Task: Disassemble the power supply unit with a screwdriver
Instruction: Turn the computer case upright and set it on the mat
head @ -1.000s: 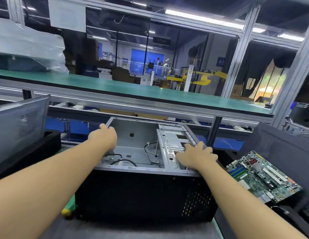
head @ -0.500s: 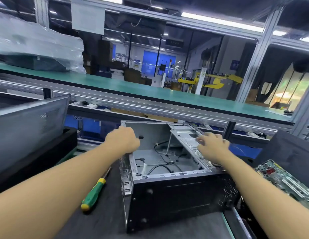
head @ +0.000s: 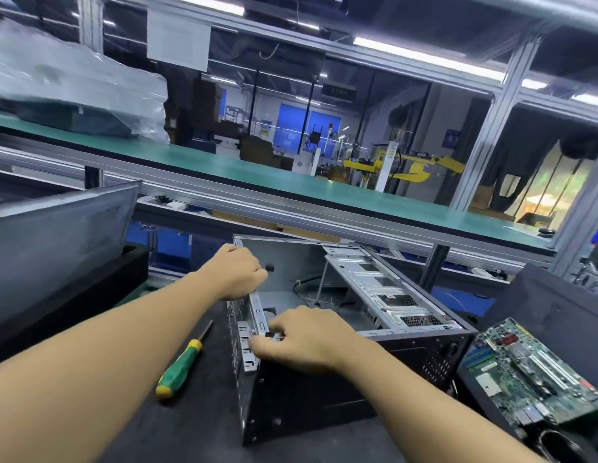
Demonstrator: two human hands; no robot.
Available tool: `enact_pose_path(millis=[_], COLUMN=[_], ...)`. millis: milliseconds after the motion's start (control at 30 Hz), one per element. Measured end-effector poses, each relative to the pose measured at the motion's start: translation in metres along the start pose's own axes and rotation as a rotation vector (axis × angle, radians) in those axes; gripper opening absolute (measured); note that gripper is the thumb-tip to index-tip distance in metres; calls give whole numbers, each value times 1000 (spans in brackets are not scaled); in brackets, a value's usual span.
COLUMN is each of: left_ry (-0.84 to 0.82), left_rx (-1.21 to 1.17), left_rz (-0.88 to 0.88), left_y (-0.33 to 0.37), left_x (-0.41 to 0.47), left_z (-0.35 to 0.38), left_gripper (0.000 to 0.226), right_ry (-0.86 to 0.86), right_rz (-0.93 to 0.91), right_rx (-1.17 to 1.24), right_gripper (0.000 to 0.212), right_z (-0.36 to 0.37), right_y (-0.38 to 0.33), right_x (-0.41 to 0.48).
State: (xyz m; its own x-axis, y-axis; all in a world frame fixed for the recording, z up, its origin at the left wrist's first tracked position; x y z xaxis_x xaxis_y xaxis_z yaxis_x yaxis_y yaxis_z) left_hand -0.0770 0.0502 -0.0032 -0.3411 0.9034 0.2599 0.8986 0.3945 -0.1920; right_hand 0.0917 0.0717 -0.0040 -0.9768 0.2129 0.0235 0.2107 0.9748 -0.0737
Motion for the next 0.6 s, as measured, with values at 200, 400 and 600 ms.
enact_pose_path(millis=[200,400,600], left_ry=[67,93,184], left_rx=[-55,-200,-280], left_rz=[35,93,156], left_y=[13,17,40], left_x=[-8,-10,-7], left_z=[-2,1,-4], left_gripper=[42,44,46], right_ry=[-164,-257,-358], right_rz=[-92,-74,50], right_rx=[28,165,256], right_gripper=[48,59,64], right_z=[-3,-9,-27], right_y=[24,44,86], right_x=[-9,-20,-40])
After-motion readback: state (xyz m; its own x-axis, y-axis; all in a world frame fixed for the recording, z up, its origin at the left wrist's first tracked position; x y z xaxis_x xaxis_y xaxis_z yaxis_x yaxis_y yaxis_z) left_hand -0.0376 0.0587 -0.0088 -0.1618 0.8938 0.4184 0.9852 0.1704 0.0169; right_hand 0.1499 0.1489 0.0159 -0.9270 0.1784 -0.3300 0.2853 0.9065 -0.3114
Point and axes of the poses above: each hand's wrist, its own x-axis towards the middle knuckle, its own z-axis out of the palm, y = z × x, the point moved 6 cm from there along x, towards the middle knuckle, and after that the axes turned 4 degrees about z, right-handed, at the moved point
